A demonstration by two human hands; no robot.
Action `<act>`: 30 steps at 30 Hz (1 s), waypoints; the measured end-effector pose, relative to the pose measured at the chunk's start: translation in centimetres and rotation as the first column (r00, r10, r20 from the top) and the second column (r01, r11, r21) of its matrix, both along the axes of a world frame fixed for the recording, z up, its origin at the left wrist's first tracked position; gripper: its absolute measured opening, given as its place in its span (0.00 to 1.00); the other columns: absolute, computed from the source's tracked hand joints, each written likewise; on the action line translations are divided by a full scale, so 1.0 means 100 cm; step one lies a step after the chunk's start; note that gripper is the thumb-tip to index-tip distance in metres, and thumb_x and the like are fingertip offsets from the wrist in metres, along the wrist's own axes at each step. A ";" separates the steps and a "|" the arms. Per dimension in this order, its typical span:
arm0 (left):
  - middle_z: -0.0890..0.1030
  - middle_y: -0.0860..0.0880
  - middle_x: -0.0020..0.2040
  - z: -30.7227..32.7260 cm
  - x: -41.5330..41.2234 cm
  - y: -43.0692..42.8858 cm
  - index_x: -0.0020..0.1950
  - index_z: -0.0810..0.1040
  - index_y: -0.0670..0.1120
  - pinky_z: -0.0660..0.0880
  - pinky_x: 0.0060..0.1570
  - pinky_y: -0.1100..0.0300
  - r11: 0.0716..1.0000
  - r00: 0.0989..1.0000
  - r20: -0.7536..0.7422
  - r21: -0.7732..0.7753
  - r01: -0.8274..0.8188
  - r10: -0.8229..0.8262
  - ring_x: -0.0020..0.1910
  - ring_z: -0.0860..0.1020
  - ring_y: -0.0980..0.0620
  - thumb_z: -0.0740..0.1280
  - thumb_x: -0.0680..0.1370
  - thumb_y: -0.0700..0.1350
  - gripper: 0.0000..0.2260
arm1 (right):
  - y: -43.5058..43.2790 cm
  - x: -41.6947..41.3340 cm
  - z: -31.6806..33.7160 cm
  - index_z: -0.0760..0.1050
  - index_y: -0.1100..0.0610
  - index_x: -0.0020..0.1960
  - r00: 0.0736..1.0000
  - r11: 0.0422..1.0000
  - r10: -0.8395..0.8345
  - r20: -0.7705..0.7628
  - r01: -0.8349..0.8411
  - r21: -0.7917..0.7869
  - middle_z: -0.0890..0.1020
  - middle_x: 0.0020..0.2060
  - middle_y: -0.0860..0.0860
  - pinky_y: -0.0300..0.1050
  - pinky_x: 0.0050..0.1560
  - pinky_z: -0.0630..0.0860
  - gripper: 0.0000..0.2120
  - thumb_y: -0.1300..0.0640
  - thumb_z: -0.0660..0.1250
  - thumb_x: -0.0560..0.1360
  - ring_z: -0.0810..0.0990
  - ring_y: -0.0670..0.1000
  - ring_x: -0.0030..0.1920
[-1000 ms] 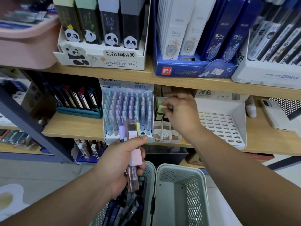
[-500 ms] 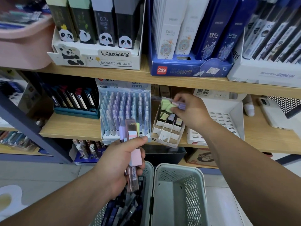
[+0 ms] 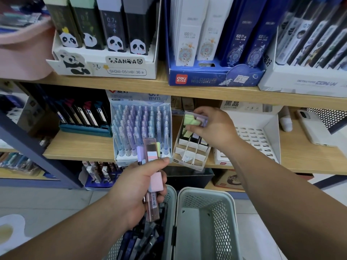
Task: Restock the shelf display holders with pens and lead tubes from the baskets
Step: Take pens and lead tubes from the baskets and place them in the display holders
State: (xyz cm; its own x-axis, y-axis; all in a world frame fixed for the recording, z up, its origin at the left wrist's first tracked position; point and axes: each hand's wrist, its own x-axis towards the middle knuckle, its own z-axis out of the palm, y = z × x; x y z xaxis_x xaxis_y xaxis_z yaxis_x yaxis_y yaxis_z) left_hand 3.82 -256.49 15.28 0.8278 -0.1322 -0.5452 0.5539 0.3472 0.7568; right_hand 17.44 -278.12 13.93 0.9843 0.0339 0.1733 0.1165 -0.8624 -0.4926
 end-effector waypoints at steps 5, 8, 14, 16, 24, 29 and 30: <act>0.77 0.44 0.32 0.002 0.001 -0.002 0.48 0.81 0.43 0.69 0.24 0.60 1.000 1.000 -0.001 -0.015 0.001 -0.001 0.24 0.72 0.49 0.77 0.65 0.48 0.16 | -0.021 -0.006 0.016 0.78 0.44 0.65 0.998 0.999 0.017 -0.058 -0.019 -0.036 0.82 0.54 0.44 0.48 0.53 0.79 0.30 0.45 0.81 0.65 0.80 0.48 0.53; 0.77 0.44 0.32 0.002 0.001 -0.004 0.49 0.80 0.43 0.69 0.24 0.60 1.000 1.000 0.000 -0.015 -0.003 0.003 0.24 0.72 0.48 0.77 0.65 0.49 0.17 | -0.029 -0.008 0.019 0.79 0.44 0.53 0.994 0.998 0.061 -0.095 -0.063 -0.023 0.84 0.46 0.45 0.47 0.48 0.78 0.15 0.51 0.79 0.69 0.81 0.51 0.47; 0.77 0.44 0.33 0.002 -0.001 -0.007 0.46 0.79 0.42 0.70 0.25 0.59 1.000 1.000 -0.006 -0.001 0.014 -0.014 0.25 0.72 0.48 0.77 0.64 0.49 0.17 | -0.034 -0.007 0.015 0.81 0.45 0.54 0.987 0.989 0.108 -0.121 -0.094 0.112 0.81 0.44 0.44 0.30 0.40 0.69 0.12 0.57 0.76 0.73 0.78 0.48 0.46; 0.77 0.44 0.33 0.002 -0.001 -0.007 0.47 0.79 0.42 0.70 0.25 0.59 1.000 1.000 -0.008 0.003 0.014 -0.014 0.24 0.72 0.48 0.77 0.65 0.49 0.16 | -0.034 -0.006 0.013 0.80 0.45 0.52 0.988 0.987 0.116 -0.098 -0.104 0.119 0.80 0.43 0.41 0.26 0.38 0.67 0.11 0.54 0.77 0.73 0.77 0.45 0.44; 0.76 0.44 0.33 -0.001 0.000 -0.007 0.51 0.79 0.41 0.69 0.25 0.59 1.000 1.000 -0.005 -0.001 0.001 -0.001 0.24 0.72 0.48 0.77 0.66 0.48 0.19 | -0.043 -0.003 0.020 0.81 0.44 0.53 0.982 0.992 0.118 -0.150 -0.109 0.068 0.78 0.38 0.36 0.33 0.36 0.69 0.22 0.60 0.82 0.64 0.76 0.39 0.37; 0.76 0.44 0.33 -0.001 0.000 -0.008 0.54 0.79 0.41 0.69 0.25 0.59 1.000 1.000 -0.004 -0.005 -0.004 0.004 0.24 0.72 0.48 0.77 0.65 0.49 0.21 | -0.043 -0.003 0.020 0.80 0.47 0.46 0.984 0.995 0.087 -0.153 -0.079 0.052 0.80 0.37 0.42 0.39 0.37 0.71 0.16 0.58 0.83 0.63 0.77 0.45 0.37; 0.76 0.44 0.32 -0.001 0.000 -0.008 0.54 0.79 0.41 0.69 0.25 0.59 1.000 1.000 -0.002 -0.003 -0.007 0.007 0.24 0.72 0.48 0.77 0.65 0.49 0.21 | -0.042 -0.003 0.020 0.80 0.47 0.45 0.985 0.996 0.088 -0.147 -0.082 0.042 0.80 0.38 0.42 0.39 0.36 0.70 0.16 0.57 0.83 0.63 0.77 0.45 0.37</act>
